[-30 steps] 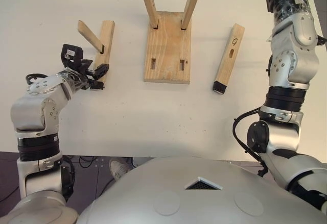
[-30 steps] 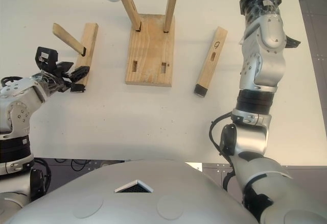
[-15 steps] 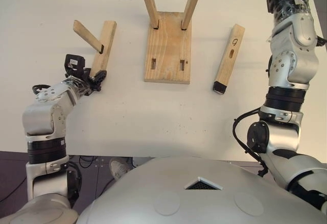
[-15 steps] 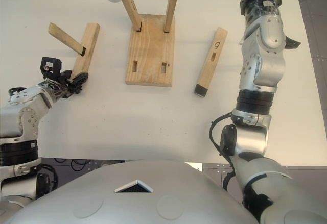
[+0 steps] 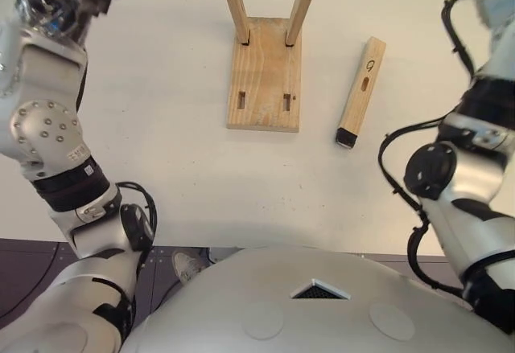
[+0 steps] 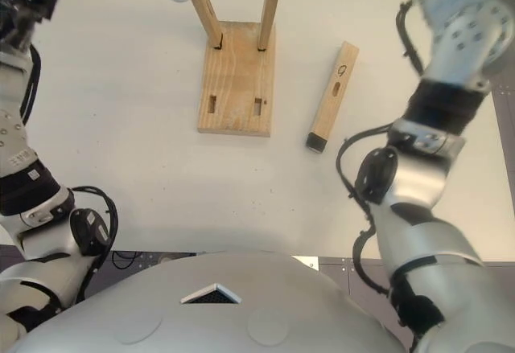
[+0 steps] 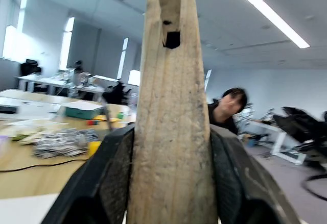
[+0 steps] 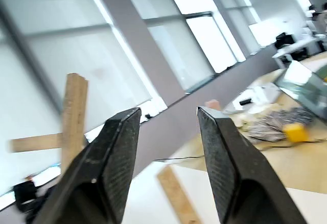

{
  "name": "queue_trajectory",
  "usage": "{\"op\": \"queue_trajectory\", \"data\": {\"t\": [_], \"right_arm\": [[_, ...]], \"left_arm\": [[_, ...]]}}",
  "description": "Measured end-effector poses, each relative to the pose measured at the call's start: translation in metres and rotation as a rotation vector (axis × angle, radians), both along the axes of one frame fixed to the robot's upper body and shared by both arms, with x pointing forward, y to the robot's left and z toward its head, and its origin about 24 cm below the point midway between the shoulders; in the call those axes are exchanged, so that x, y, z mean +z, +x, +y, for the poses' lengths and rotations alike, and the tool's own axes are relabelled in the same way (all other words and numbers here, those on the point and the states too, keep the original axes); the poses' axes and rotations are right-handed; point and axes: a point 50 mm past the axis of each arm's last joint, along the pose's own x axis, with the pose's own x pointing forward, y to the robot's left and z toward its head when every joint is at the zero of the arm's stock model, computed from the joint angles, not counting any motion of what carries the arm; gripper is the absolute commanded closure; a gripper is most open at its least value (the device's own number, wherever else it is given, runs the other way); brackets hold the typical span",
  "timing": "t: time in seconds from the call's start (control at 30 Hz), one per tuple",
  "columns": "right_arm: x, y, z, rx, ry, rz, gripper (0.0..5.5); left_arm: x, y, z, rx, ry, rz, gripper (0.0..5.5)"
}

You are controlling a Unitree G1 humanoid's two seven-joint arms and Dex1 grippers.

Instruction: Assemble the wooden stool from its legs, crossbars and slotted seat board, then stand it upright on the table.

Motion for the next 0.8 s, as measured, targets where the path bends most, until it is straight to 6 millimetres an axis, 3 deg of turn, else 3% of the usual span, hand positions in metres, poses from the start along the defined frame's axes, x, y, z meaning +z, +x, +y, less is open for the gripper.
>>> {"op": "queue_trajectory", "data": {"t": [0.07,0.13,0.23,0.37,0.67,0.8], "right_arm": [[0.015,-0.007,0.010,0.175,0.022,-0.034,2.71],[0.015,-0.010,0.019,0.267,0.024,-0.013,2.39],[0.015,-0.018,0.029,0.417,0.059,-0.007,1.87],[0.016,-0.023,0.032,0.471,0.059,0.012,1.24],[0.020,-0.037,0.031,0.689,0.092,0.014,1.20],[0.021,-0.035,0.027,0.721,0.109,0.040,1.84]], "left_arm": [[0.013,-0.005,-0.024,-0.215,-0.063,-0.016,3.52],[0.023,-0.008,-0.042,-0.366,-0.099,-0.032,3.52],[0.025,-0.011,-0.057,-0.486,-0.085,-0.017,3.52],[0.020,-0.013,-0.068,-0.582,-0.034,0.001,3.52],[-0.022,-0.020,-0.080,-0.647,0.062,0.123,3.52],[-0.030,-0.025,-0.079,-0.676,0.064,0.140,3.52]]}}
